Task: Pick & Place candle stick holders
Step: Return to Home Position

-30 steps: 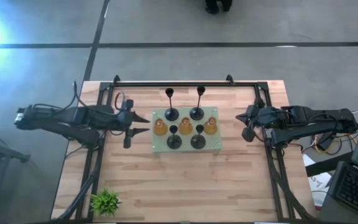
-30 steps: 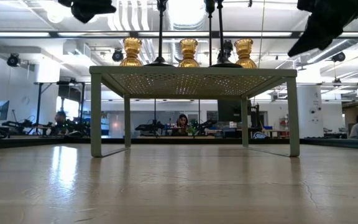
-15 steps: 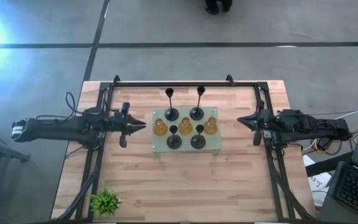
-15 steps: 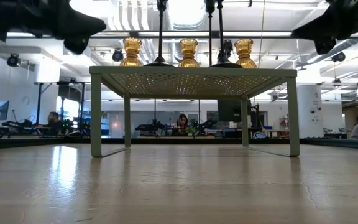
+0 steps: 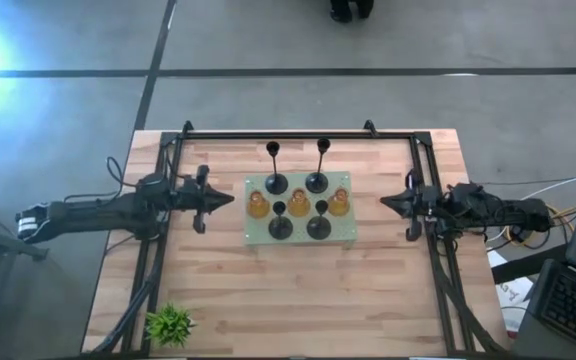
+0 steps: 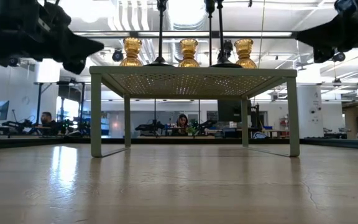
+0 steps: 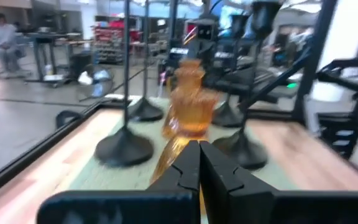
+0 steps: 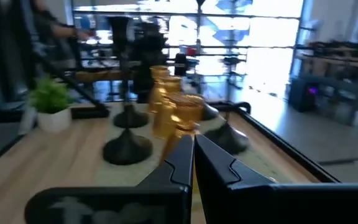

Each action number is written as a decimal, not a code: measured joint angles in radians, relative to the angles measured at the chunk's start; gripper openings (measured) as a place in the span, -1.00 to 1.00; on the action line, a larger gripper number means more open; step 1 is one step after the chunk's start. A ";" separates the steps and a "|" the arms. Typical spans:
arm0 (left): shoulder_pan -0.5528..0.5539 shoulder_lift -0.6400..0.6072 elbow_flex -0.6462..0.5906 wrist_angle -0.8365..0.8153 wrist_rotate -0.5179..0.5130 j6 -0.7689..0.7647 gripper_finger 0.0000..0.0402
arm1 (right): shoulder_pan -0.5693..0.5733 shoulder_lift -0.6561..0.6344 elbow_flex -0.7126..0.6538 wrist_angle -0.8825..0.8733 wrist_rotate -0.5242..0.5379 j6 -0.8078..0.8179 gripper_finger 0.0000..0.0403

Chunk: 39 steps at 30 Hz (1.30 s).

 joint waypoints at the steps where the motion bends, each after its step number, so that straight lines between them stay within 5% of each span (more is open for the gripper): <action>1: 0.001 -0.002 -0.010 -0.002 -0.016 0.008 -0.98 | 0.000 -0.007 -0.008 -0.001 0.022 0.004 -0.96; 9: 0.001 -0.013 -0.082 -0.006 -0.193 0.081 -0.98 | 0.000 -0.028 -0.048 -0.011 0.194 -0.035 -0.96; 39: 0.002 -0.015 -0.118 -0.022 -0.200 0.074 -0.93 | 0.000 -0.028 -0.086 -0.118 0.216 -0.022 -0.96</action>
